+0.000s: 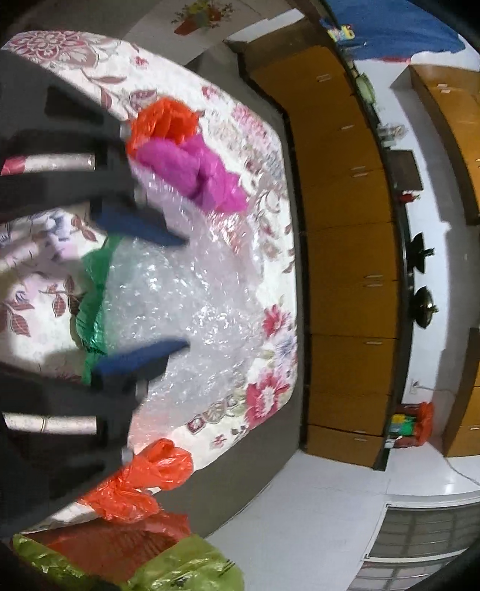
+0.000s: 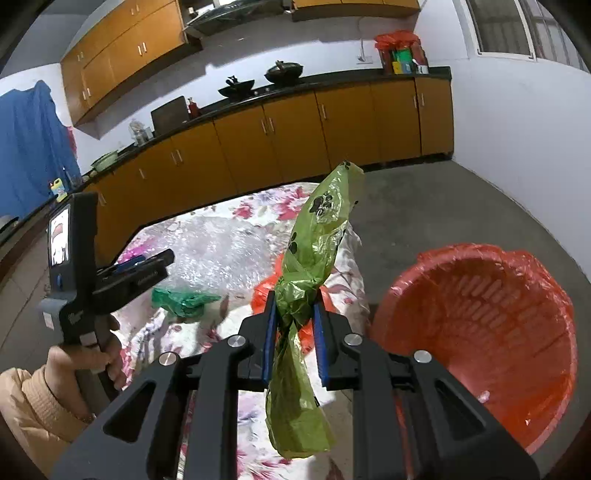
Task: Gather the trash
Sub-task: 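Close the left tool on the bubble wrap and lift it, then move both tools over the red basket and open them to drop the items, then grasp the crumpled red bag on the tablecloth with the right tool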
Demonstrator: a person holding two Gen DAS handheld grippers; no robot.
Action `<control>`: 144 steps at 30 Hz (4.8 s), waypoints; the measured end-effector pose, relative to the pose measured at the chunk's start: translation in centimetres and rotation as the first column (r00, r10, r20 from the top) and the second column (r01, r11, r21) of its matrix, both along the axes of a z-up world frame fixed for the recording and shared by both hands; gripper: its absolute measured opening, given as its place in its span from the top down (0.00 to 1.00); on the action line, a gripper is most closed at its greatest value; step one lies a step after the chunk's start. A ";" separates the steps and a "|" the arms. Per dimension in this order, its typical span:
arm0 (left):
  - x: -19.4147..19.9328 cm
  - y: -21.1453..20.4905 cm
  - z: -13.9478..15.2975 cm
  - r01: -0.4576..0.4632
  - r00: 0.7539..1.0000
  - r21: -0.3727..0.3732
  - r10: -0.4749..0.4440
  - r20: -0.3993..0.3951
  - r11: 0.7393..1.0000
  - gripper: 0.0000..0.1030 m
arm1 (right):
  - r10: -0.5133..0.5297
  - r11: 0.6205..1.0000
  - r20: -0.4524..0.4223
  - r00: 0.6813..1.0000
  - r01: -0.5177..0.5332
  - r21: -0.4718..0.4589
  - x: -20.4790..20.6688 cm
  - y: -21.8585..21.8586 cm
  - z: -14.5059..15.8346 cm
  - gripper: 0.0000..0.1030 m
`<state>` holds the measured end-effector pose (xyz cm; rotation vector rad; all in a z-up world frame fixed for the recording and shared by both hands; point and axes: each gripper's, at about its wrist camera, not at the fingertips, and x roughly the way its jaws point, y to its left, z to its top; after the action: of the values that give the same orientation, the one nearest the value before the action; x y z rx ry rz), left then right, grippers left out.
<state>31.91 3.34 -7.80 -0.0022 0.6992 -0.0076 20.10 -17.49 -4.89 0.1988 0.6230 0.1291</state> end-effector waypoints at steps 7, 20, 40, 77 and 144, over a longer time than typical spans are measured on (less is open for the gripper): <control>-1.3 -0.3 0.2 0.055 0.998 -0.015 -0.055 0.020 0.998 0.92 | -0.017 1.000 0.004 1.000 0.017 0.007 -0.6 -0.8 0.0 0.82; -6.6 0.3 6.9 0.080 0.982 -0.047 -0.071 0.174 0.996 0.93 | -0.065 0.998 0.074 0.995 0.066 -0.004 -3.1 -2.7 2.6 0.82; -13.7 -10.5 12.4 0.388 0.897 -0.126 -0.342 0.279 0.913 0.94 | -0.241 0.970 0.094 0.966 0.244 -0.013 -7.5 -11.3 4.3 0.82; -13.1 -22.2 3.6 0.523 0.852 -0.173 -0.516 0.086 0.834 0.66 | -0.322 0.944 0.001 0.947 0.321 0.078 -7.2 -18.0 1.8 0.60; -13.0 10.7 -0.6 -0.214 0.974 -0.074 0.218 0.055 0.974 0.19 | -0.024 0.971 -0.210 0.977 -0.027 -0.236 9.0 5.7 -7.1 0.25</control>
<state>18.88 14.05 -8.37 -0.1427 0.6325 0.1767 29.10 -11.75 -11.95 -0.0214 0.8451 0.0340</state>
